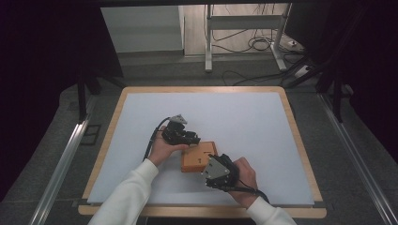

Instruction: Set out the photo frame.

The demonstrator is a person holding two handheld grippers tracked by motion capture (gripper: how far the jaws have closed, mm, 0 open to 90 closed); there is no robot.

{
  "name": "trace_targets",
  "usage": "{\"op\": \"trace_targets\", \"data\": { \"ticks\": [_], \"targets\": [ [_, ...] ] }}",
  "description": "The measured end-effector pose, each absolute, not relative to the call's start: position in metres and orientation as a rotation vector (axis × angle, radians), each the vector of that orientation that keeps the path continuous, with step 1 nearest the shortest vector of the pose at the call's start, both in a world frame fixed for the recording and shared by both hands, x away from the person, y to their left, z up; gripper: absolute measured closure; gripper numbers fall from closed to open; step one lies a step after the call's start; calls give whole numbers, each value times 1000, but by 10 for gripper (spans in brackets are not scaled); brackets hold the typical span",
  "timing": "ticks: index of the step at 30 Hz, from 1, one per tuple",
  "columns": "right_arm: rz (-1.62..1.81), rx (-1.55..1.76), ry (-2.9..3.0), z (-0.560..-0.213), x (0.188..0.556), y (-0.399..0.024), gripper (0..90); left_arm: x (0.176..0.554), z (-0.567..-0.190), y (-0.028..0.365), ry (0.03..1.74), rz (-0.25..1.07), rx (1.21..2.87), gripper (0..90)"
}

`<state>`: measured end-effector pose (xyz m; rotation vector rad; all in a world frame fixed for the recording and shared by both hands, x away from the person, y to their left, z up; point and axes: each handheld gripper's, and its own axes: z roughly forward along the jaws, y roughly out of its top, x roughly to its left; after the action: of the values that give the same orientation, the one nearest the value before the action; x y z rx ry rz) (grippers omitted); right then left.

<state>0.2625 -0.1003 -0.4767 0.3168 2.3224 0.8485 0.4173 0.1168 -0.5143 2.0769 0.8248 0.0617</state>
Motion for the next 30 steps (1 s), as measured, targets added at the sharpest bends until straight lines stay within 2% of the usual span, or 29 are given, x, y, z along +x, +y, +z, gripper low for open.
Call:
{"op": "trace_targets", "data": {
  "ticks": [1,3,5,11,30],
  "targets": [
    [852,316,2323,-477,263,-101,445,417,-513,120,831,76,2070,487],
    [853,316,2324,-477,263,-101,445,414,-511,126,840,98,2061,472],
    [851,319,2326,-476,263,-101,445,410,-510,131,847,119,2066,413],
    [846,320,2323,-476,263,-101,447,396,-513,156,890,168,2070,368],
    [834,329,2343,-467,269,-101,462,362,-529,196,918,200,2116,344]
  ]
}}
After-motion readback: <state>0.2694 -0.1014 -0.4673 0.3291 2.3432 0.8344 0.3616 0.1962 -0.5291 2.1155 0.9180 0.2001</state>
